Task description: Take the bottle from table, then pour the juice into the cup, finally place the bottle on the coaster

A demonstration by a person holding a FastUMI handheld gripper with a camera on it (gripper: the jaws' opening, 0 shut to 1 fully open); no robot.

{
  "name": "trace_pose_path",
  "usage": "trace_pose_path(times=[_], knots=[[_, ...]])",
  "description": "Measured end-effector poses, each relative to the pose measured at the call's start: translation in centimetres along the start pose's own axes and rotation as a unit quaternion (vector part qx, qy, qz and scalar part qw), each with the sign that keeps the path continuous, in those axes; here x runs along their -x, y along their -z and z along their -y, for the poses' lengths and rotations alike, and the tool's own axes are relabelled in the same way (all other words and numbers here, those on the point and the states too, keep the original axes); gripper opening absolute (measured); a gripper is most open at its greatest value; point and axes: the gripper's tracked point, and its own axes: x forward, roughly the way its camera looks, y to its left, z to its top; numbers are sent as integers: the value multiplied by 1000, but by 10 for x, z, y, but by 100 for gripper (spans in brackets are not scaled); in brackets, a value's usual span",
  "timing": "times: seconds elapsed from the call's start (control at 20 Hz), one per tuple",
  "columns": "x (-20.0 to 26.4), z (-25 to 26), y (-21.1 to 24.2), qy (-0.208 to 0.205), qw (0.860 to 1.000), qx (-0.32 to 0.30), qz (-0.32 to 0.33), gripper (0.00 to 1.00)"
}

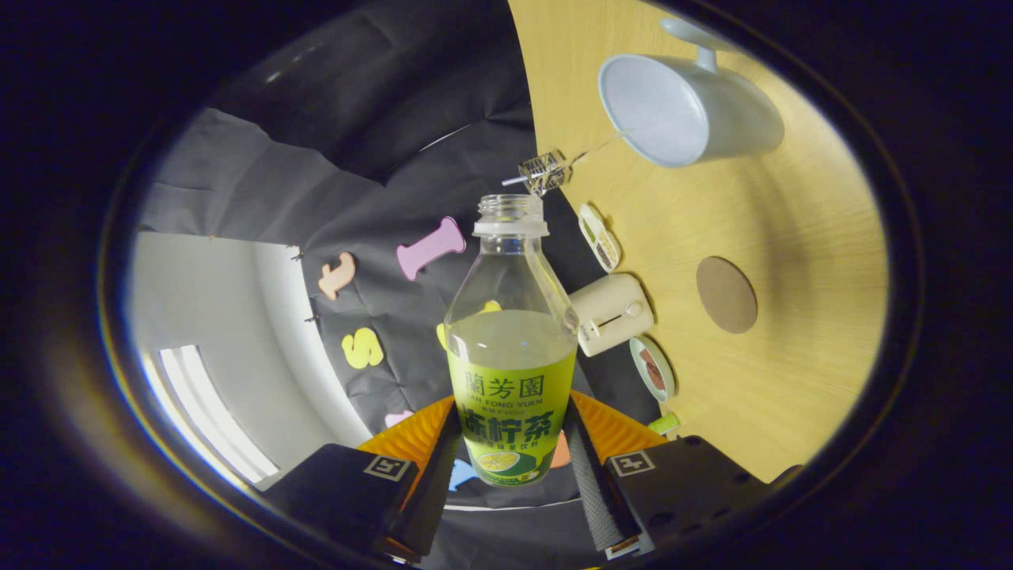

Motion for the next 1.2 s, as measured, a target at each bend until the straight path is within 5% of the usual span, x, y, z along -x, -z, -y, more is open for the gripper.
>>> trace_pose_path(times=[1.2], knots=[[-1, -54, -5, -42, 997, -71, 14, 76]])
